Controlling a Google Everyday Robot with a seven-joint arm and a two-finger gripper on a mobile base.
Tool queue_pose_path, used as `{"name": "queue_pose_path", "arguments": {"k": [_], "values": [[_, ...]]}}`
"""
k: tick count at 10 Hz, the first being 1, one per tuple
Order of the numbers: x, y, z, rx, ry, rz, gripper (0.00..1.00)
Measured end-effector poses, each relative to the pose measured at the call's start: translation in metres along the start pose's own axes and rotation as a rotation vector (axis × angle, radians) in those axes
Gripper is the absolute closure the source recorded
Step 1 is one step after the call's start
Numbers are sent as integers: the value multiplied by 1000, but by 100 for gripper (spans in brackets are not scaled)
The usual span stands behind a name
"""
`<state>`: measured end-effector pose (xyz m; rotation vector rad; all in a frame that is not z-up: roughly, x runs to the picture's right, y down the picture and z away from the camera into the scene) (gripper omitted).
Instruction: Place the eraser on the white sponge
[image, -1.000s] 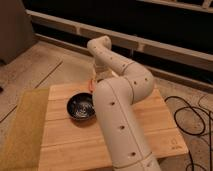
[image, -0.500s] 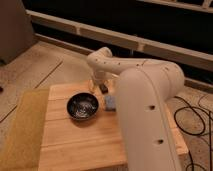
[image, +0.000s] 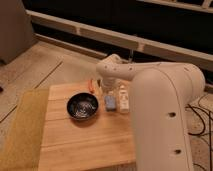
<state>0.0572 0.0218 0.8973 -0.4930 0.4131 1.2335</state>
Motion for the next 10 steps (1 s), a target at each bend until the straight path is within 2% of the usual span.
{"name": "queue_pose_path", "arguments": {"k": [3, 6, 8, 10], "values": [[-22, -14, 17, -20, 37, -25, 35], [-46, -5, 45, -68, 75, -85, 35], [-63, 2, 56, -103, 81, -124, 35], [-83, 12, 61, -138, 69, -177, 35]]}}
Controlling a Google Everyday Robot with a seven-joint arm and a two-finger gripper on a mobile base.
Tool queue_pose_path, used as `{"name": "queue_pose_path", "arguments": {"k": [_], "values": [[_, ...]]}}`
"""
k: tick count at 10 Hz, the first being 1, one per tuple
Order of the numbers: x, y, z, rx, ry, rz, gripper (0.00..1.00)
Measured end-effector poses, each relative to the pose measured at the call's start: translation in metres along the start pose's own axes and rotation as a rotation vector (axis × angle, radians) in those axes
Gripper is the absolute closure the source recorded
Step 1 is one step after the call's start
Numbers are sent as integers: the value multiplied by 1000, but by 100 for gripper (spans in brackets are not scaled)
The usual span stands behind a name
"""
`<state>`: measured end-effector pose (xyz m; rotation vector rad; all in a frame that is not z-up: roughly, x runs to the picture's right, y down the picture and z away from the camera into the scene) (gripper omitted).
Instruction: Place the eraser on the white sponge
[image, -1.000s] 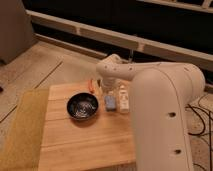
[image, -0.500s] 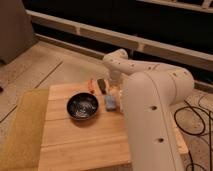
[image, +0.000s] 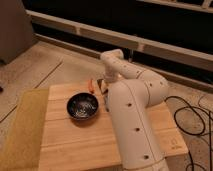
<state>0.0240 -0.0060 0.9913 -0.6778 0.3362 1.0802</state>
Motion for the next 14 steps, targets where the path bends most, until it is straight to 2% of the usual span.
{"name": "queue_pose_path", "arguments": {"k": [4, 7, 9, 12, 14], "values": [[-25, 20, 15, -75, -10, -78, 35], [-22, 35, 38, -124, 35, -111, 37], [-21, 30, 42, -118, 47, -121, 56], [-24, 20, 35, -86, 43, -127, 88], [-28, 20, 28, -62, 40, -127, 100]]}}
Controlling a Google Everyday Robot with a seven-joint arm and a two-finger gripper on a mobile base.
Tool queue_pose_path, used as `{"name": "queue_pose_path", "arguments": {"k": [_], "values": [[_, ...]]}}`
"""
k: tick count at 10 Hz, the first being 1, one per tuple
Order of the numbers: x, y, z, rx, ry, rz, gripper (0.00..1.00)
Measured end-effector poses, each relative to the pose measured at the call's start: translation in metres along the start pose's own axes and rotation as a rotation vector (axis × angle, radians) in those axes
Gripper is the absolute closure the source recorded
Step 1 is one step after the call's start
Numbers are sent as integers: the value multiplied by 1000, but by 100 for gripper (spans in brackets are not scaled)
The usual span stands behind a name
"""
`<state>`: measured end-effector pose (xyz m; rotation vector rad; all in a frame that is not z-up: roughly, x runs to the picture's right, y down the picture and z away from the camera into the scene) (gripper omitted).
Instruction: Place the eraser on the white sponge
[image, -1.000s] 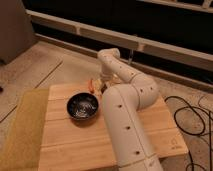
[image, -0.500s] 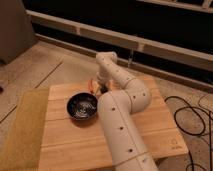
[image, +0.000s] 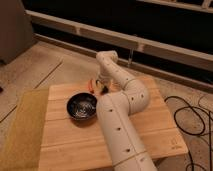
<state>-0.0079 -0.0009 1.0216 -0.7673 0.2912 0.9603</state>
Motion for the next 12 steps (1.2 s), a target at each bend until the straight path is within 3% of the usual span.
{"name": "queue_pose_path", "arguments": {"k": [3, 4, 6, 9, 12], "values": [[-3, -9, -22, 87, 0, 47, 100], [-5, -13, -38, 156, -4, 89, 100], [0, -12, -55, 220, -11, 163, 100], [18, 14, -61, 254, -20, 257, 100], [37, 38, -59, 256, -29, 305, 100]]}}
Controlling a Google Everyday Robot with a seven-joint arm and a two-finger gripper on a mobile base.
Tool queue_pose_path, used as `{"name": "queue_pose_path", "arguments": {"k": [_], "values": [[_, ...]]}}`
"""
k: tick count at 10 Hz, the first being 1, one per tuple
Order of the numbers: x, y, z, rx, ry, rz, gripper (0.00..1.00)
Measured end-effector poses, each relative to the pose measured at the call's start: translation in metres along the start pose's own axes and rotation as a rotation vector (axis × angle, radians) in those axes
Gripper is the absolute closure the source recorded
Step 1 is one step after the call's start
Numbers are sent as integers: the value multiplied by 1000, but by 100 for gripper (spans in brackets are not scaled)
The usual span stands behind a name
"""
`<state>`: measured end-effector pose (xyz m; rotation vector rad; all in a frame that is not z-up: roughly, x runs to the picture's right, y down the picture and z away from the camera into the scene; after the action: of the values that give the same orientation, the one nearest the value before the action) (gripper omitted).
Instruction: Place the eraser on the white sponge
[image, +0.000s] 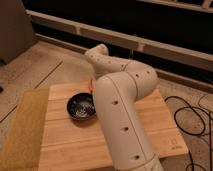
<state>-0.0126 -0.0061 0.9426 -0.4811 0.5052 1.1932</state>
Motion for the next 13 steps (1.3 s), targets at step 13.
{"name": "queue_pose_path", "arguments": {"k": [13], "values": [[96, -8, 11, 28, 124, 191, 100]]}}
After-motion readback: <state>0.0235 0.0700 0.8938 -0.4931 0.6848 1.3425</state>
